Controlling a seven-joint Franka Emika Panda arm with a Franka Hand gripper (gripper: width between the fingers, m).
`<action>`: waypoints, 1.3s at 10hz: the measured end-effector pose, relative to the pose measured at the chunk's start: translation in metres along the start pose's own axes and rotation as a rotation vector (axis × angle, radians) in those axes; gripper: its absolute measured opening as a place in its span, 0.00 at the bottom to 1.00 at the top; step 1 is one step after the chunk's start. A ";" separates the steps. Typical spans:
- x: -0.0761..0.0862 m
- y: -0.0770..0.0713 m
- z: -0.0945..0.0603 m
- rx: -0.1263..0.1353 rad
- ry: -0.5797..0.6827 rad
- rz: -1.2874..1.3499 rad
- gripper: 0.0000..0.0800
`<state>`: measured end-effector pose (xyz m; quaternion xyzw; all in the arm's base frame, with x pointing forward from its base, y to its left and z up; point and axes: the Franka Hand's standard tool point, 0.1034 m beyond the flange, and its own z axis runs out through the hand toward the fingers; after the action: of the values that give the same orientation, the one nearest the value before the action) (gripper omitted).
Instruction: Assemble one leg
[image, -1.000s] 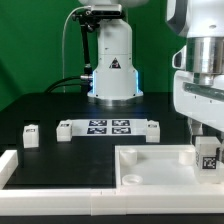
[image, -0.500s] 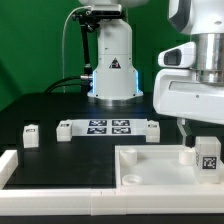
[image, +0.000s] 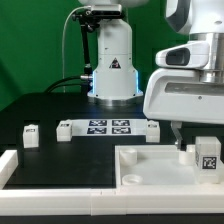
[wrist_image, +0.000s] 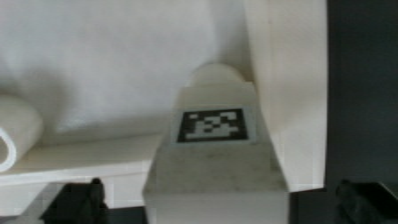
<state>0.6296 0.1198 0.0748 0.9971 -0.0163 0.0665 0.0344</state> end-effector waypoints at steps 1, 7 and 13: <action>0.000 0.001 0.000 -0.003 0.000 -0.020 0.81; -0.001 0.001 0.001 -0.001 -0.002 0.208 0.36; -0.004 0.002 0.001 -0.005 -0.005 1.117 0.36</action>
Offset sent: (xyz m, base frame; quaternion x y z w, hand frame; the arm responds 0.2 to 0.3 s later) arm 0.0000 0.0000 0.0000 0.0000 0.0000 0.0000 1.0000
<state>0.6260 0.1178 0.0730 0.8370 -0.5425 0.0720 -0.0036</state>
